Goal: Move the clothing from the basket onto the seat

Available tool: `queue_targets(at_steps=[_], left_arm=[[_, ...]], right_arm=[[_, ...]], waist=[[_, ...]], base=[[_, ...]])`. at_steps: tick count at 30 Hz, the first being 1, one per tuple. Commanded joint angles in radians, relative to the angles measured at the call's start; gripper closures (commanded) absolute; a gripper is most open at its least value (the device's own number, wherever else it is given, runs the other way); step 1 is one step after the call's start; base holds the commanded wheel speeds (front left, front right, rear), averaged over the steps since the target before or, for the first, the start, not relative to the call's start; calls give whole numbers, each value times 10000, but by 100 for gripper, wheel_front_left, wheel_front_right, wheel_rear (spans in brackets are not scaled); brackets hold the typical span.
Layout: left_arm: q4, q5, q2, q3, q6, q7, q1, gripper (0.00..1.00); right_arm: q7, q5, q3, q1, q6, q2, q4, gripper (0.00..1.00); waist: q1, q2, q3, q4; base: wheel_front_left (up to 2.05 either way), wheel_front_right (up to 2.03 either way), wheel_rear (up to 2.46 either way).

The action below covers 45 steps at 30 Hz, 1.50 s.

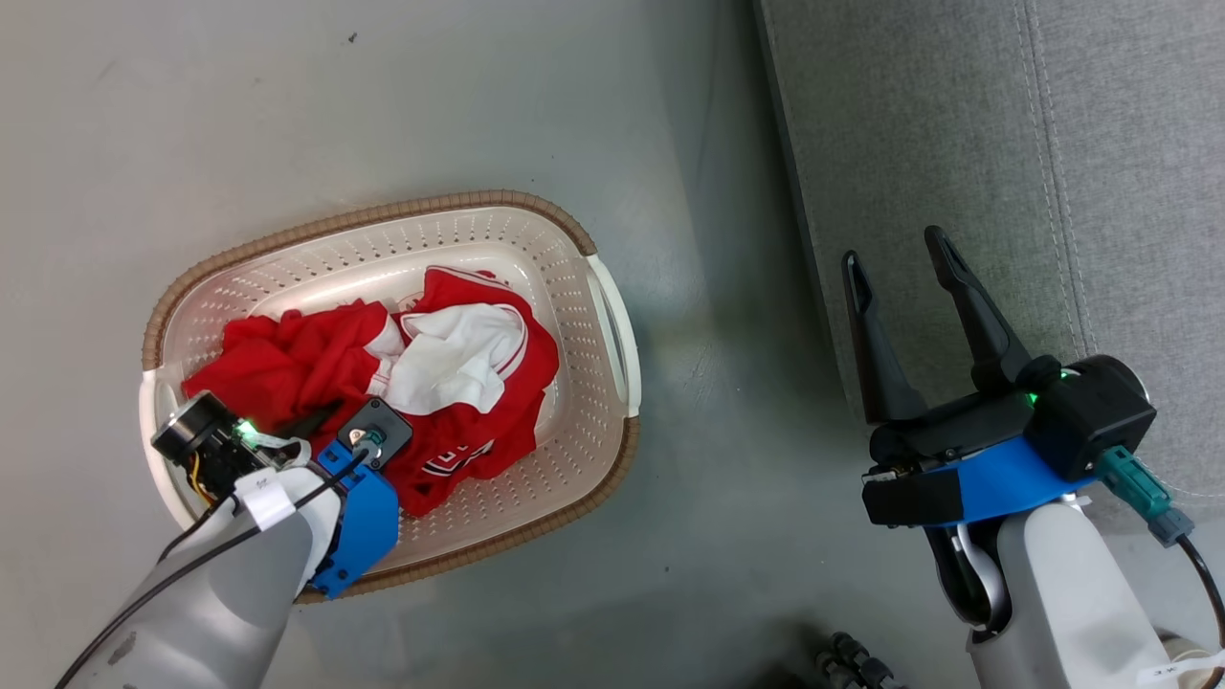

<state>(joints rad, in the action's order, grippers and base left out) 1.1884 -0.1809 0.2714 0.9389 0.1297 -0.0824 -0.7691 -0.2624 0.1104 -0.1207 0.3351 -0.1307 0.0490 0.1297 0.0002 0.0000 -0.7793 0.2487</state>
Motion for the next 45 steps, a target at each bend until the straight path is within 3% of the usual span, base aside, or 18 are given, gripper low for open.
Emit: queue_targets(at_steps=[1, 4, 6, 24, 38, 45], left_arm=[[162, 53, 38, 104, 1, 191, -303, 0], [415, 128, -13, 240, -98, 536, -428, 0], [490, 147, -52, 296, -153, 603, -505, 100], [712, -684, -629, 196, -4, 256, -236, 100], [548, -1843, -1568, 267, -2, -462, 931, 100], [-149, -2686, -1674, 780, 1, -465, 1292, 100]], right_arm=[[-36, 96, -42, 162, -1, 26, -64, 0], [-36, 140, -91, 211, -1, 26, -79, 0], [-36, 161, -126, 215, -1, 26, -83, 0], [-37, -17, -158, 152, -1, 26, 90, 0], [-35, -627, -20, -406, -1, 28, 816, 0], [-35, -594, -87, -828, -1, 28, 1140, 0]], waist=[[-2, 0, -75, 1], [-2, 0, -143, 8], [-2, 0, -160, 18], [-2, 0, 404, -261], [-2, 0, 3672, -1402], [-2, 0, 4912, -1779]], base=[[0, 0, 0], [0, 0, 0], [0, 0, 0], [0, 0, 0], [0, 0, 0], [0, 0, 0]])
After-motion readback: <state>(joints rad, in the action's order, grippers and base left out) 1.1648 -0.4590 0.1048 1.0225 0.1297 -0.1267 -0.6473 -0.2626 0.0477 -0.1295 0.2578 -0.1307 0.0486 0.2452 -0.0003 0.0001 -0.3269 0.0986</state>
